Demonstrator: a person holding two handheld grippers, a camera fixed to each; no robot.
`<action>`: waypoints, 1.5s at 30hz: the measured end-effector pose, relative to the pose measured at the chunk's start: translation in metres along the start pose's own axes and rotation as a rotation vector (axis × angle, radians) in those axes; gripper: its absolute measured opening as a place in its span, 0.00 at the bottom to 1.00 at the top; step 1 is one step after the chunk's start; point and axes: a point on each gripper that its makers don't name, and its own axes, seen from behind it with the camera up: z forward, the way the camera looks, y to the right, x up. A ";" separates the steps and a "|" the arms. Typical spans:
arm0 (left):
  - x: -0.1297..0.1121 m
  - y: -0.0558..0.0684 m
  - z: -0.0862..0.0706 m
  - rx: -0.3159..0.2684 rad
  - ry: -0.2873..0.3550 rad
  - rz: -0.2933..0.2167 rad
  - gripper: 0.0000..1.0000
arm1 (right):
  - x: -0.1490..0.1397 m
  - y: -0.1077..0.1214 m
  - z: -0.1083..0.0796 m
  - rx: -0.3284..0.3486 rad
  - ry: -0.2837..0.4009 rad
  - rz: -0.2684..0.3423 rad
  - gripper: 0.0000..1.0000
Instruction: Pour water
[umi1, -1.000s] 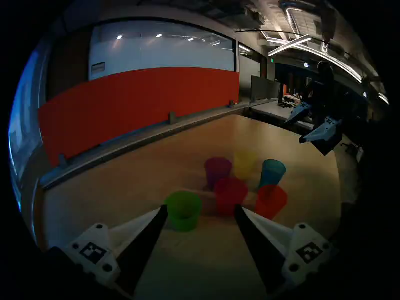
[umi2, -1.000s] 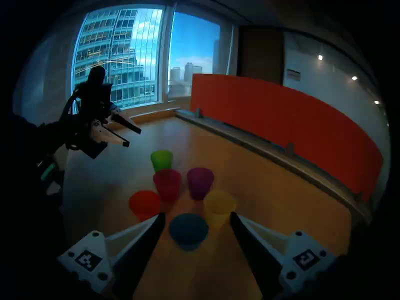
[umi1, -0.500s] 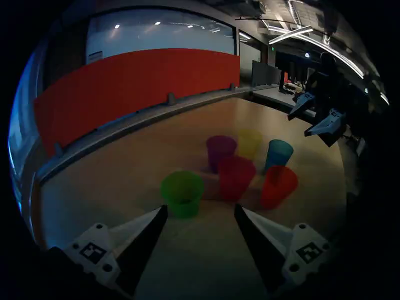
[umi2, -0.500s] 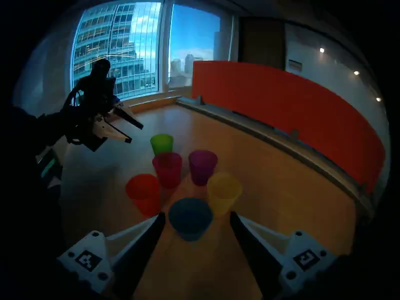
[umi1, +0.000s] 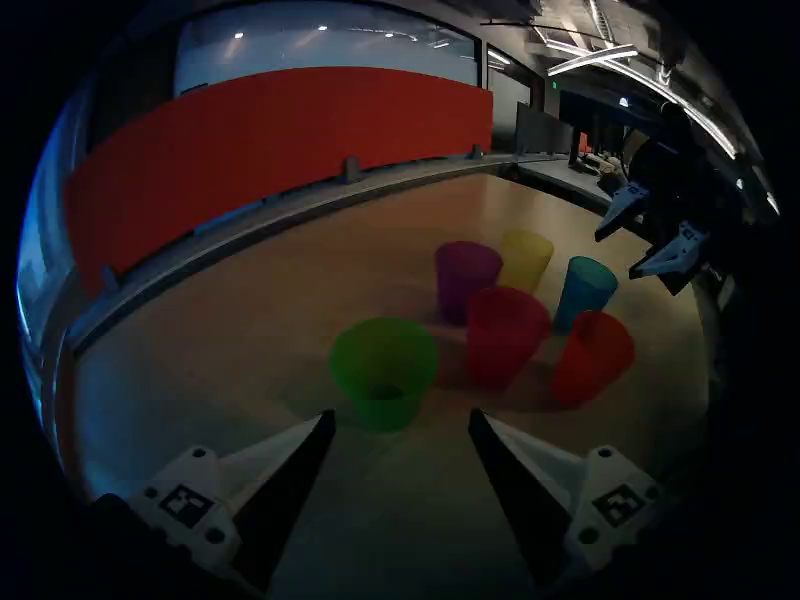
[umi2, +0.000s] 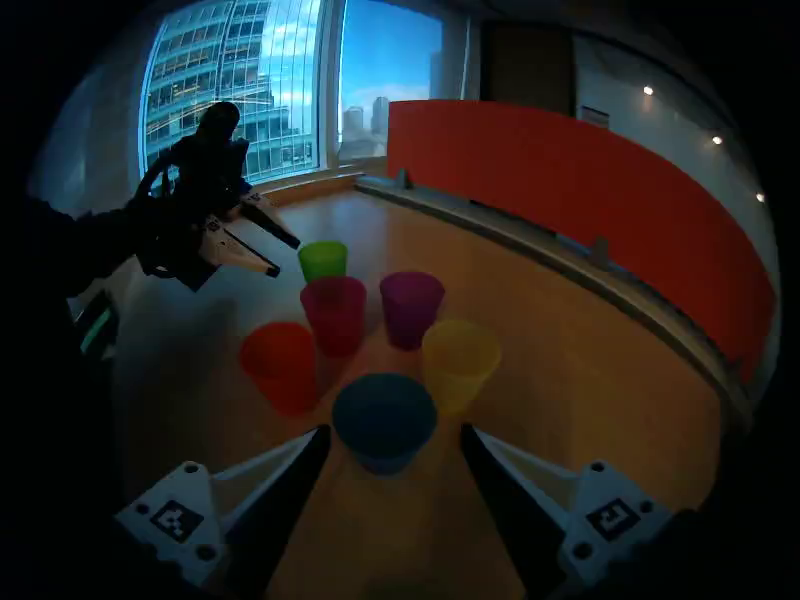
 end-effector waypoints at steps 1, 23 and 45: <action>0.000 -0.001 0.002 -0.002 0.000 -0.003 0.99 | -0.001 -0.001 0.002 0.003 -0.003 -0.001 1.00; 0.005 -0.012 0.046 -0.028 -0.010 -0.030 0.99 | -0.014 -0.006 0.017 0.021 -0.042 -0.009 1.00; 0.016 -0.015 0.058 -0.030 -0.001 -0.031 1.00 | -0.017 -0.007 0.037 0.030 -0.054 -0.020 1.00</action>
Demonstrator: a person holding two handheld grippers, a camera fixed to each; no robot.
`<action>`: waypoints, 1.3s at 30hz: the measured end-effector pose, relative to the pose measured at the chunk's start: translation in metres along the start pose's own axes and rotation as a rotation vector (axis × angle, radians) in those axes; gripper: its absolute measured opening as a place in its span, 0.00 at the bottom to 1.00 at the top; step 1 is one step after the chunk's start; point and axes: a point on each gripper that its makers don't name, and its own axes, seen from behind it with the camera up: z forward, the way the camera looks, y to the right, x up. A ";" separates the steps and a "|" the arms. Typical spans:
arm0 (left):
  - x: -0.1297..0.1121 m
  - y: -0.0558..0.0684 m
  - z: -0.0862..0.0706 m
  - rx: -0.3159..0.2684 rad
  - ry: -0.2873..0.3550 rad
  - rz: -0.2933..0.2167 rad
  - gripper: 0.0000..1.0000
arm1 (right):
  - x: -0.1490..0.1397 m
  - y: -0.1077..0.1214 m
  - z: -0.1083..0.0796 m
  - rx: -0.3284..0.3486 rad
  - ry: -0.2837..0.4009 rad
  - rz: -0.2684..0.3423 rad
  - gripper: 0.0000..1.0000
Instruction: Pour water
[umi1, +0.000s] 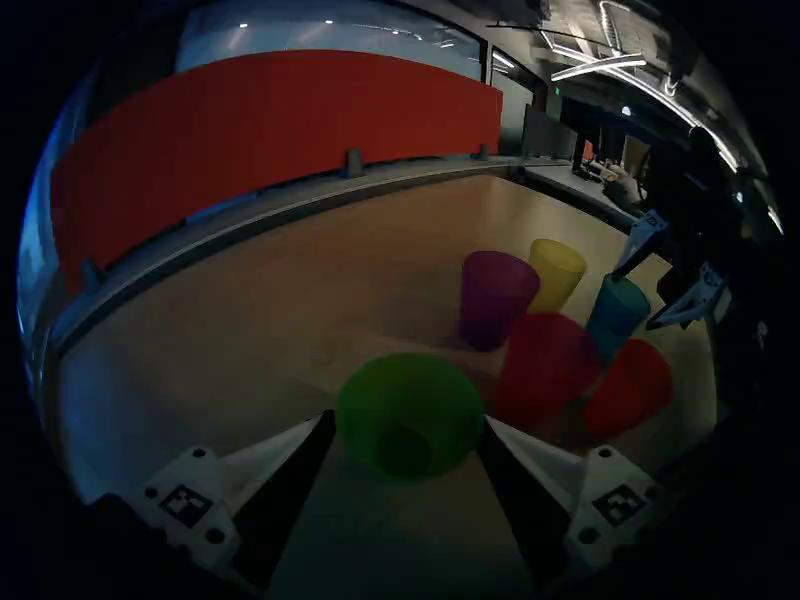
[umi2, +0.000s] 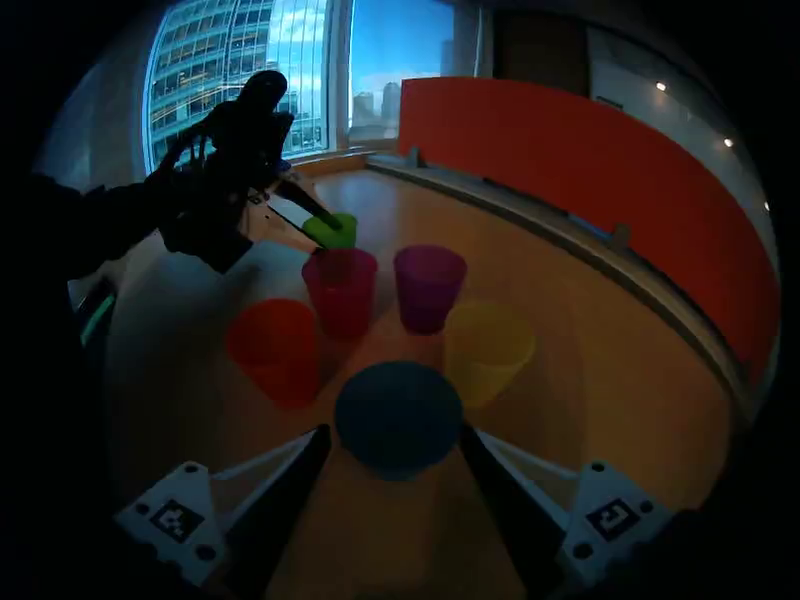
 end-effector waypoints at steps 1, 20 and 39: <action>0.000 0.001 0.001 -0.001 0.000 0.000 1.00 | 0.000 0.000 0.002 0.001 0.000 0.000 1.00; 0.002 -0.001 0.001 0.017 -0.002 0.013 0.88 | 0.005 0.001 0.022 0.009 0.009 0.013 1.00; 0.004 0.003 -0.006 0.015 0.007 0.009 0.88 | 0.006 0.002 0.025 -0.004 0.030 0.021 0.93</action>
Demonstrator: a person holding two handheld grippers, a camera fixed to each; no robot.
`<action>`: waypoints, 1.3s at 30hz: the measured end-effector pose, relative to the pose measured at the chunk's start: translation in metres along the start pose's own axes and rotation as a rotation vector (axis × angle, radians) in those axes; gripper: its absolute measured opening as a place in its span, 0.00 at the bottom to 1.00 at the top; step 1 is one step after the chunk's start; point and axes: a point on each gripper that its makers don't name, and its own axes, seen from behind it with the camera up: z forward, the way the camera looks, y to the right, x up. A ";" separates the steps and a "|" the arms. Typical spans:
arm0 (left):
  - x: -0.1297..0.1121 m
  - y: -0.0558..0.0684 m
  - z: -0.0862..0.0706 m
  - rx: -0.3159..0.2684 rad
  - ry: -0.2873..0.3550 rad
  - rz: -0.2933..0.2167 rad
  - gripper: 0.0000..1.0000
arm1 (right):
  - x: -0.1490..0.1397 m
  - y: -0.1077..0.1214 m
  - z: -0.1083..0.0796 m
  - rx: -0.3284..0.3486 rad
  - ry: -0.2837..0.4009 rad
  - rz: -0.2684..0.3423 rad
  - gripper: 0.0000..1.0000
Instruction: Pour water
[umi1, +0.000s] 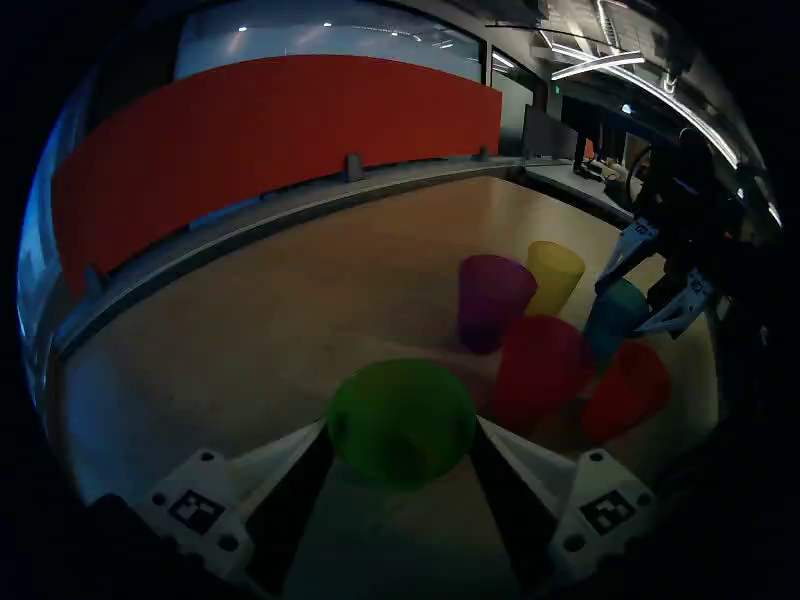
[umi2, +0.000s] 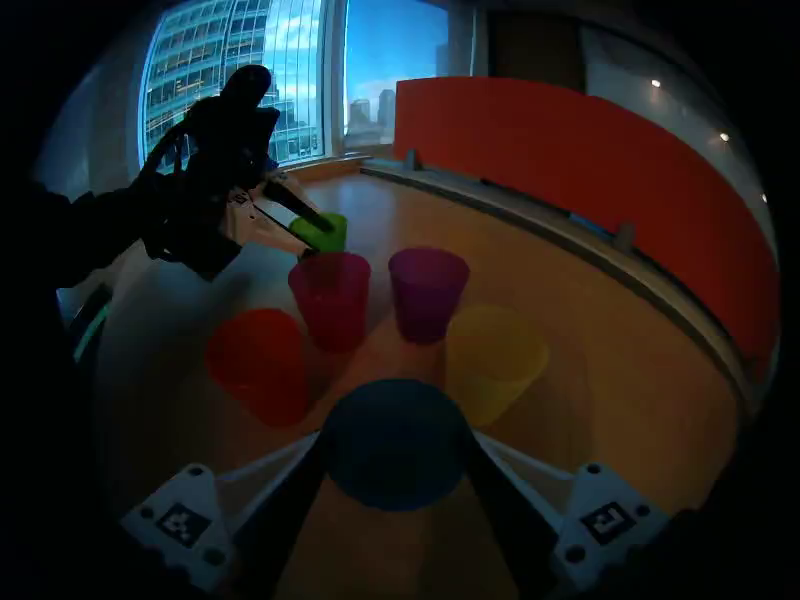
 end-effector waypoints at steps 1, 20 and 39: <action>0.001 0.000 -0.001 0.001 0.003 -0.001 0.88 | 0.000 0.000 0.000 -0.001 0.003 0.002 0.93; 0.024 0.012 -0.039 -0.005 0.109 -0.031 0.87 | 0.040 0.004 -0.023 -0.040 0.142 0.021 0.92; 0.067 0.036 -0.087 -0.013 0.290 -0.007 0.87 | 0.103 0.007 -0.056 -0.087 0.321 0.013 0.92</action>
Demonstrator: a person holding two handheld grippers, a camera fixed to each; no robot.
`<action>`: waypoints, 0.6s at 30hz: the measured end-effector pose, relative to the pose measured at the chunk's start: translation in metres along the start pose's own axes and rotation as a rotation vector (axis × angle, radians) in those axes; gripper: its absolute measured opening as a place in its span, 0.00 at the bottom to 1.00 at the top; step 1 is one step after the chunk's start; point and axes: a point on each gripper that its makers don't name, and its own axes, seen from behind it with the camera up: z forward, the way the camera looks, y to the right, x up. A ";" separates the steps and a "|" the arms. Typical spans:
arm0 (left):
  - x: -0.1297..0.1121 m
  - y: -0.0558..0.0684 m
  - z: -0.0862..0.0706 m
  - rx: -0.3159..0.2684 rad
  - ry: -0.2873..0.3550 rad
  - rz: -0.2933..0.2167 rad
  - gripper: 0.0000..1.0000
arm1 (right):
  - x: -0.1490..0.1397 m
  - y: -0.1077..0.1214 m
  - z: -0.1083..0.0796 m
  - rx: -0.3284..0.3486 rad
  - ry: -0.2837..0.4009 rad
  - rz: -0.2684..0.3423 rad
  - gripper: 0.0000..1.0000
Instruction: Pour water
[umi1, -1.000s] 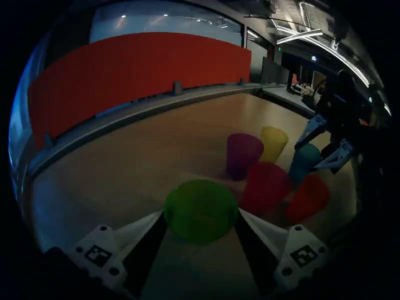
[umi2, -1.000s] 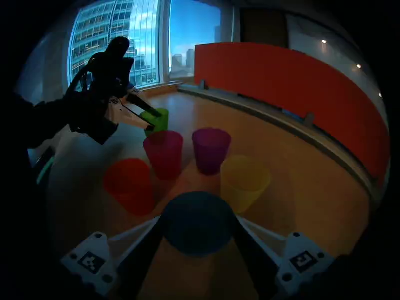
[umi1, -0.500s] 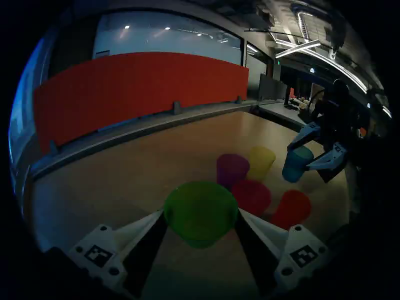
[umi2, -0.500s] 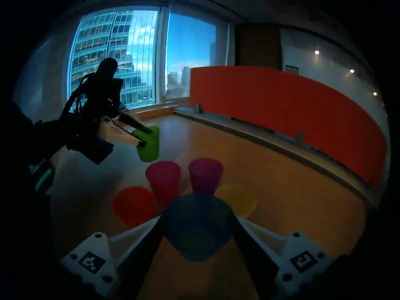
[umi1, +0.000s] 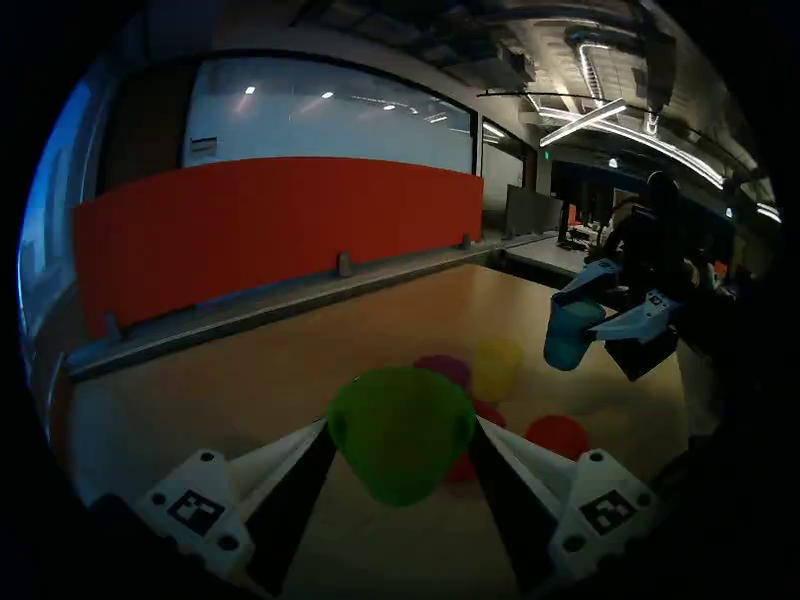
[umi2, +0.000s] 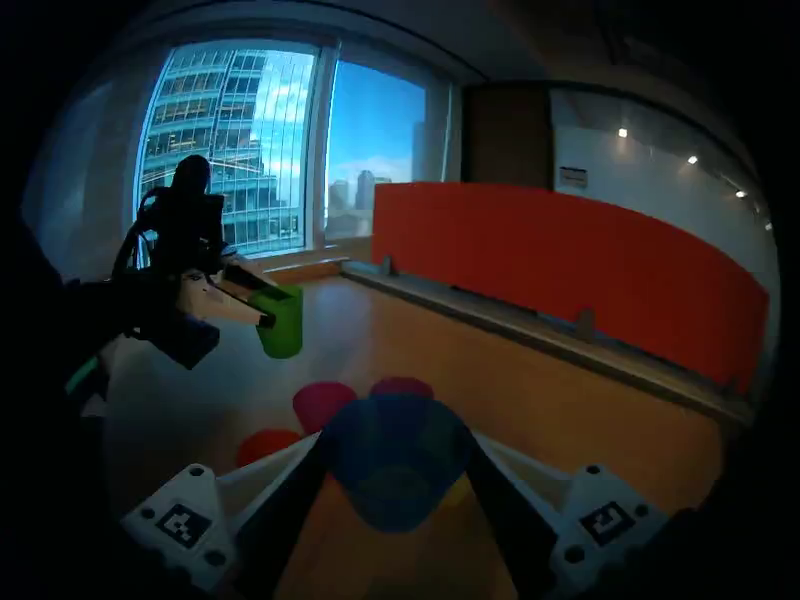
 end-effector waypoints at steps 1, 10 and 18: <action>0.003 0.002 -0.001 -0.001 0.010 0.004 0.87 | 0.003 0.000 0.000 -0.001 0.007 -0.001 0.92; 0.026 0.014 -0.012 -0.009 0.091 0.018 0.87 | 0.026 -0.001 -0.003 -0.006 0.064 -0.005 0.92; 0.038 0.021 -0.018 -0.016 0.140 0.020 0.87 | 0.038 -0.003 -0.003 -0.006 0.095 -0.010 0.92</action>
